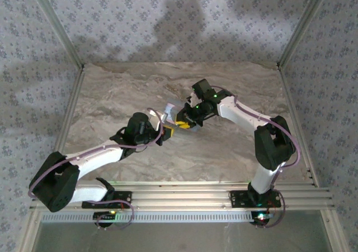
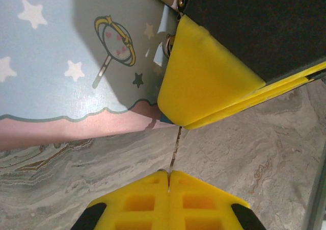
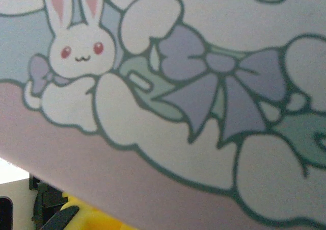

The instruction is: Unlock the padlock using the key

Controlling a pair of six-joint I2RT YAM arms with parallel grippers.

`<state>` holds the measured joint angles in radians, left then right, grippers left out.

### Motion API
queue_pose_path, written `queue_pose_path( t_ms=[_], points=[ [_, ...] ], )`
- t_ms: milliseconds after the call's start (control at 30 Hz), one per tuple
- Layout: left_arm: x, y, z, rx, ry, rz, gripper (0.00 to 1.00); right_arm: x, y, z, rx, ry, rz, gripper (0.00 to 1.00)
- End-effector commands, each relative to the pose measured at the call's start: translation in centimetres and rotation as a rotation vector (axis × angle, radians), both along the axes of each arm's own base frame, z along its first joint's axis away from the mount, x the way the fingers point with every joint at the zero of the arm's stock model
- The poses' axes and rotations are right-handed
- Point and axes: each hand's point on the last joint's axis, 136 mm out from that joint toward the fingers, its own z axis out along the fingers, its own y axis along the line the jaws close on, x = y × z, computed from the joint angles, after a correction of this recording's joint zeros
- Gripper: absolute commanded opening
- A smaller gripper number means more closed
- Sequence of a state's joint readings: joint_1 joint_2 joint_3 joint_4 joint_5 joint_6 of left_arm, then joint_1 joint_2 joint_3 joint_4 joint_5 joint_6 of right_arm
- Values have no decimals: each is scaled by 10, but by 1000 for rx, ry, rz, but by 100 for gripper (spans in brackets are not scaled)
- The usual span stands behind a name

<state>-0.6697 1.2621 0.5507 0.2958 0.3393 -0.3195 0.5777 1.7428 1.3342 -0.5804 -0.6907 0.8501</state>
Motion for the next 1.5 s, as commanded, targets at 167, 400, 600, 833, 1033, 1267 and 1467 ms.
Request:
queue_pose_path(
  t_ms=[167, 400, 600, 833, 1033, 1267, 1467],
  points=[
    [8, 1, 17, -54, -54, 38, 0, -4, 2, 20, 33, -21, 4, 0],
    [9, 2, 19, -65, -58, 50, 0, -3, 2, 19, 31, -22, 0, 0],
    [5, -2, 26, -101, -74, 14, 0, -2, 3, 18, 31, -20, -3, 0],
    [2, -4, 29, -117, -86, -5, 0, 0, 4, 19, 32, -21, -6, 0],
    [3, -6, 27, -117, -80, -11, 0, 0, 6, 20, 37, -23, -5, 0],
    [7, -8, 21, -107, -60, -4, 0, -2, 8, 21, 36, -23, 1, 0],
    [8, -10, 21, -120, -55, 1, 0, -5, 11, 19, 36, -16, 10, 0]
  ],
)
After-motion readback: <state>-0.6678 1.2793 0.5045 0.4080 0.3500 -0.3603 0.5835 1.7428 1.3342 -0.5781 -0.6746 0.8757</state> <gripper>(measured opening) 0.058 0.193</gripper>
